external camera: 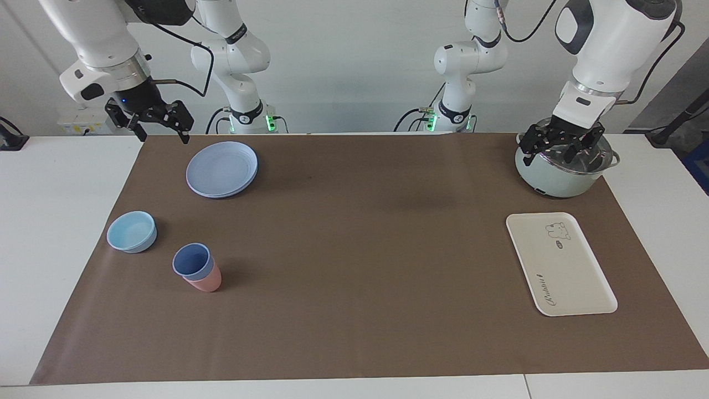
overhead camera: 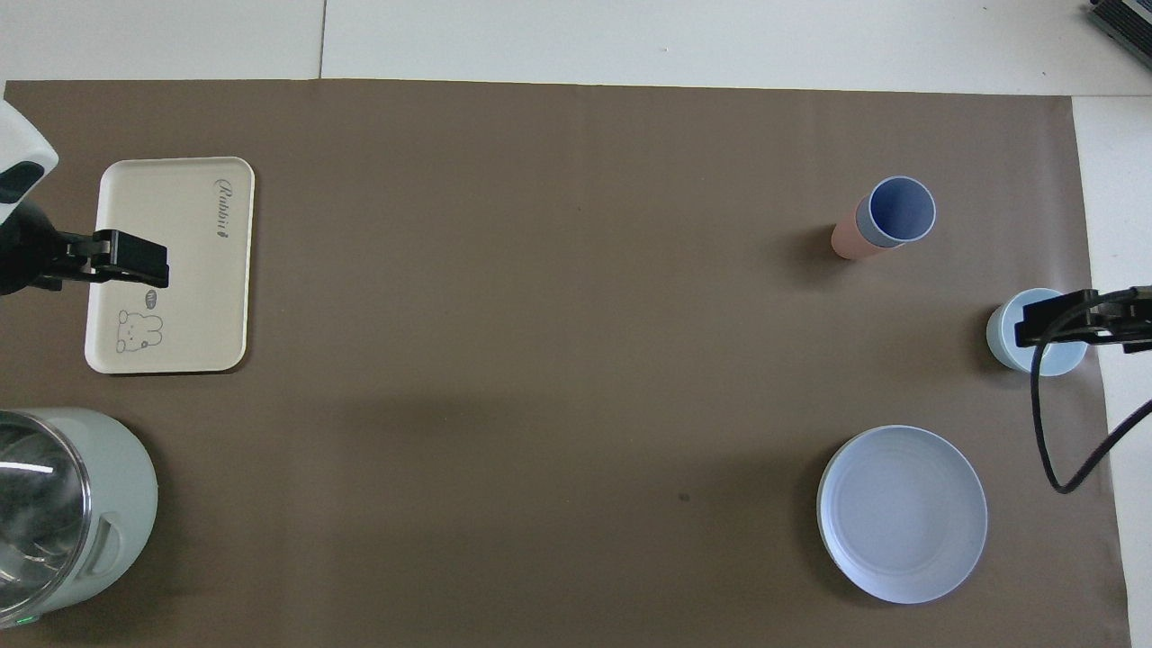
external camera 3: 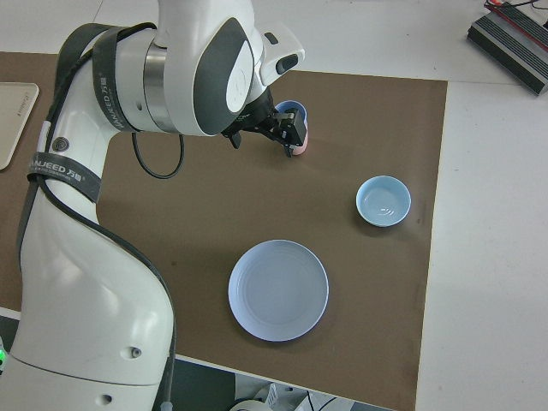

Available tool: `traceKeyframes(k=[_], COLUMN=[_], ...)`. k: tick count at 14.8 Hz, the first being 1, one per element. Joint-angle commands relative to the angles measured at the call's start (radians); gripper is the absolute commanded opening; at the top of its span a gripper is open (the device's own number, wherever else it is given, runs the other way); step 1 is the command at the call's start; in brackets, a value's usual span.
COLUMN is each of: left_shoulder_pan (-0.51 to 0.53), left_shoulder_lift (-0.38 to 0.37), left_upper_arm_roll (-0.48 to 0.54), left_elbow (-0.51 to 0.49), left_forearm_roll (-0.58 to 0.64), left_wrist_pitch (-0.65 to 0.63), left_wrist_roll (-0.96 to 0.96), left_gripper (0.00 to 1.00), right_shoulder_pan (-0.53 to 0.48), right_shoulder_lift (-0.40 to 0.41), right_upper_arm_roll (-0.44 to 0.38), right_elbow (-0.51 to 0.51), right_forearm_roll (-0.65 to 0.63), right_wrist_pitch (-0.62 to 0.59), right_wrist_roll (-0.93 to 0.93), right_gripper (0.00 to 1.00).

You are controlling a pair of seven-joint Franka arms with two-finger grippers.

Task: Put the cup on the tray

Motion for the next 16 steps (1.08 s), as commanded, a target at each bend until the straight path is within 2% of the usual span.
traceKeyframes(k=[1, 4, 10, 14, 16], left_shoulder_pan=[0.009, 0.009, 0.009, 0.009, 0.009], left_shoulder_lift=[-0.032, -0.032, -0.032, -0.032, -0.032], left_upper_arm_roll=[-0.005, -0.005, -0.005, -0.005, -0.005], left_elbow=[-0.032, -0.032, -0.034, -0.032, -0.032], left_forearm_roll=[0.006, 0.006, 0.006, 0.006, 0.006], left_wrist_pitch=[-0.001, -0.002, -0.001, -0.001, -0.001], left_wrist_roll=[-0.009, -0.01, -0.009, -0.01, -0.009], left_gripper=[1.0, 1.0, 1.0, 1.0, 1.0], right_shoulder_pan=[-0.01, -0.022, -0.088, -0.202, -0.251], right_shoulder_lift=[-0.002, -0.005, 0.004, 0.075, 0.137], right_upper_arm_roll=[0.007, 0.005, 0.002, 0.001, 0.001], right_elbow=[-0.03, -0.083, -0.257, -0.297, -0.297], right_forearm_roll=[0.011, 0.074, 0.142, 0.263, 0.409], right_wrist_pitch=[0.083, 0.201, 0.525, 0.611, 0.63], right_wrist_roll=[-0.004, -0.108, -0.338, -0.677, -0.888], right_gripper=[1.0, 1.0, 1.0, 1.0, 1.0])
